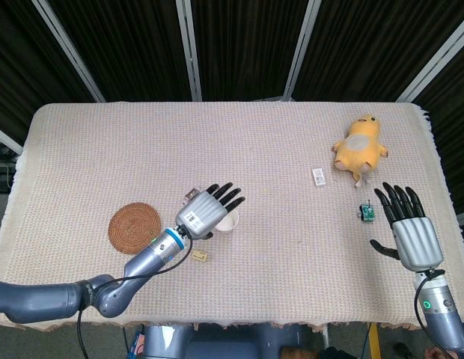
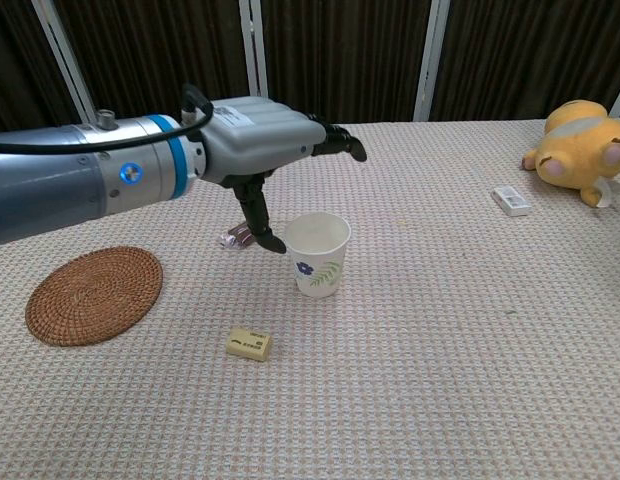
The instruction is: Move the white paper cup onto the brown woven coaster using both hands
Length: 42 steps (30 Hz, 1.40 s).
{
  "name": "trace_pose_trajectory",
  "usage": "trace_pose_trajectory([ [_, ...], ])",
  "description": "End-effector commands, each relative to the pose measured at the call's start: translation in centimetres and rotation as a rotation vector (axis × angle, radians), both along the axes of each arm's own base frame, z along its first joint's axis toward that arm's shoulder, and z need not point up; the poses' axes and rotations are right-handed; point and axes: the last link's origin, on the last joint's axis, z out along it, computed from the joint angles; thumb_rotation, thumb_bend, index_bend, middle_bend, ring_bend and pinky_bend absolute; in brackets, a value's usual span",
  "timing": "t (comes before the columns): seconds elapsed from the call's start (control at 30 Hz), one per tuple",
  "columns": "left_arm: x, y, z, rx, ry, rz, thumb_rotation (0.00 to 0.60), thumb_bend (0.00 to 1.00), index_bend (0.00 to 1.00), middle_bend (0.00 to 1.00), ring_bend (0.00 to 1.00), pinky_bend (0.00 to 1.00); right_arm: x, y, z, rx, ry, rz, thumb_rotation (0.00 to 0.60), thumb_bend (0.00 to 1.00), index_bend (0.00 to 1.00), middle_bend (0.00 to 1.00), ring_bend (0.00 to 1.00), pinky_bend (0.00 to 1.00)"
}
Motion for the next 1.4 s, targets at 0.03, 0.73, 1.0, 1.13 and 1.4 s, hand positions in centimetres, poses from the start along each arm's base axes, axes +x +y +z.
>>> trace_pose_trajectory([
  [0.03,0.1,0.3,-1.7,0.003,0.048,0.004,0.600,0.00,0.12,0.08,0.08,0.21,-0.3,-0.1,0.2,-0.005,-0.002,-0.012,0.600,0.00,0.00,0.00,0.00,0.00],
  [0.73,-0.2,1.1,-3.8,0.026,0.039,0.031,0.600,0.06,0.38,0.40,0.34,0.44,-0.5,-0.4,0.4,-0.022,-0.007,-0.035,0.600,0.00,0.00,0.00,0.00,0.00],
  [1.0,0.3,1.1,-2.4,0.056,-0.003,0.021,0.600,0.06,0.38,0.40,0.34,0.44,-0.4,-0.3,0.6,-0.026,-0.010,-0.029,0.600,0.00,0.00,0.00,0.00,0.00],
  [1.13,0.9,1.3,-0.3,0.089,-0.052,0.019,0.600,0.06,0.38,0.40,0.34,0.44,-0.2,-0.2,0.6,-0.023,-0.011,-0.024,0.600,0.00,0.00,0.00,0.00,0.00],
  [1.4,-2.7,1.5,5.5,0.156,-0.011,0.116,0.600,0.07,0.38,0.40,0.34,0.44,0.1,0.1,0.5,-0.016,-0.010,-0.015,0.600,0.00,0.00,0.00,0.00,0.00],
])
